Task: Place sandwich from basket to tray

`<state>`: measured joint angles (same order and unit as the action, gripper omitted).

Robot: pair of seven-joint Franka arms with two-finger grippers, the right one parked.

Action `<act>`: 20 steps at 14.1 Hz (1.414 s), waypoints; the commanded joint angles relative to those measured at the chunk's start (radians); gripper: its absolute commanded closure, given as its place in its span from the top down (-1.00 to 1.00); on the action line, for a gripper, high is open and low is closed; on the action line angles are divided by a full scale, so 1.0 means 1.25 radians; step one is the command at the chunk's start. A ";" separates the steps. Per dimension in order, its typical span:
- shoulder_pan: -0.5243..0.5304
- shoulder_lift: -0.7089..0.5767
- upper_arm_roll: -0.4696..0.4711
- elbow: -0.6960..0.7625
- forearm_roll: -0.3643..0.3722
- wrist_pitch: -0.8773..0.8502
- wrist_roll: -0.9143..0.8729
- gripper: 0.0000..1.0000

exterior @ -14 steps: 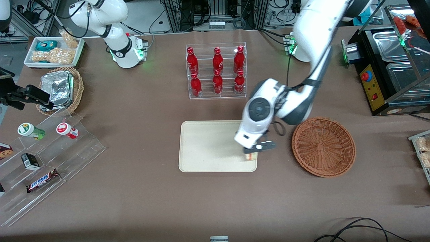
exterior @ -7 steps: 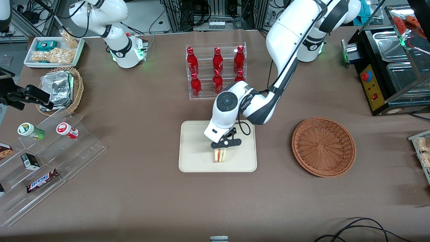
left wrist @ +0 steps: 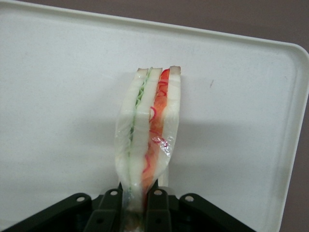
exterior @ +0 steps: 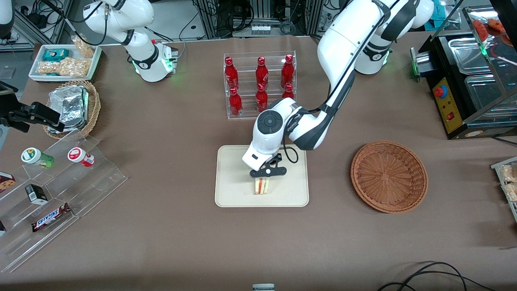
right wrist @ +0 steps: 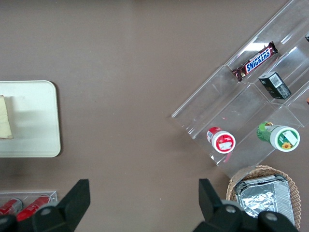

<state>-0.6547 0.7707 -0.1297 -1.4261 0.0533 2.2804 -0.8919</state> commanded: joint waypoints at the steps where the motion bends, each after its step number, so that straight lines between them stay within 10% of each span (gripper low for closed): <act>1: -0.013 0.004 0.006 0.019 -0.041 -0.008 -0.014 1.00; 10: 0.014 -0.281 0.067 -0.038 -0.008 -0.310 -0.014 1.00; 20: 0.277 -0.476 0.082 -0.248 -0.006 -0.400 0.140 1.00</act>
<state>-0.3744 0.2781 -0.0165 -1.6349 0.0362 1.7873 -0.7710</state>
